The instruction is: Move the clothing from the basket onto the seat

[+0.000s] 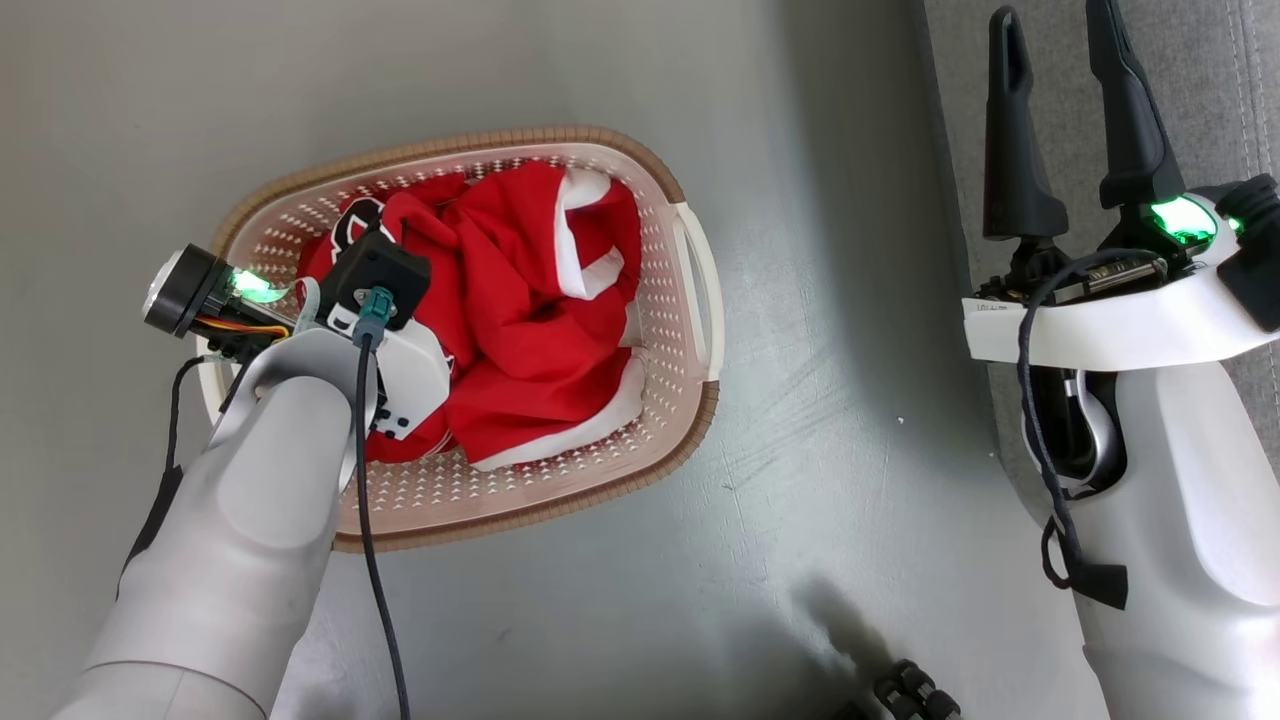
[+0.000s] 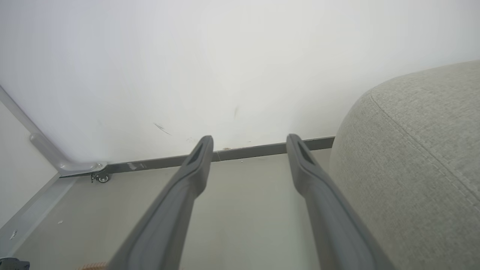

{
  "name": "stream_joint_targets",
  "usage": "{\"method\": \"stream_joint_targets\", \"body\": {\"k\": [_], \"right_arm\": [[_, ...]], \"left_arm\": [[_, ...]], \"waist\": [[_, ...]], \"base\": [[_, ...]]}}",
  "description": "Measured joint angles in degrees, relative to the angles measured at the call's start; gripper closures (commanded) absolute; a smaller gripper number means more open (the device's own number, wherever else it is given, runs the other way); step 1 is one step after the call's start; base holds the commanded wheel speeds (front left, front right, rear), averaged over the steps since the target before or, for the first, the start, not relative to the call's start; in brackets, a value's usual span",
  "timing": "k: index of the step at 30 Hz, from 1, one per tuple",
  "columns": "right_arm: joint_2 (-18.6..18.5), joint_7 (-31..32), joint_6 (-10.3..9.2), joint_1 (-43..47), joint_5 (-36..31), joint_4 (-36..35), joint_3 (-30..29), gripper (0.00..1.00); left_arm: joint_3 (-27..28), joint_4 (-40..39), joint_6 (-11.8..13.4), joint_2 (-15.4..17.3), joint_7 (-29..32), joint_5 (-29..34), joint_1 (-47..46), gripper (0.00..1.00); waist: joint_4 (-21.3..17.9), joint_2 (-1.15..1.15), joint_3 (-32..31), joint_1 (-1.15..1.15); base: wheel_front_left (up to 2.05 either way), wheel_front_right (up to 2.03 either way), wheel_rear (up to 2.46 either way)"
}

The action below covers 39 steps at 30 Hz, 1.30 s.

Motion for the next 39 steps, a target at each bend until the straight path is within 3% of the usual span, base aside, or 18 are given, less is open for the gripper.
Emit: {"method": "stream_joint_targets", "body": {"k": [10, 27, 39], "right_arm": [[-0.1, 0.0, 0.00, 0.3, -1.3, 0.8, -0.5, 0.00], [-0.1, 0.0, 0.00, 1.8, -4.1, 2.8, -2.3, 0.00], [-0.3, 0.0, 0.00, 4.5, -6.4, 4.1, -2.1, 0.00]], "left_arm": [[1.3, -5.6, 0.9, -0.6, -0.2, -2.5, 2.7, 1.00], [5.0, -24.2, 1.9, -0.5, -0.3, -8.6, 8.1, 1.00], [6.7, -32.9, 1.6, 0.5, -0.5, -11.6, 12.3, 1.00]], "waist": [[1.5, 0.00, -2.9, 0.00], [4.4, 0.00, -9.0, 0.00], [6.3, 0.00, -14.3, 0.00]], "base": [[0.00, 0.00, 0.00], [0.00, 0.00, 0.00], [0.00, 0.00, 0.00]]}}
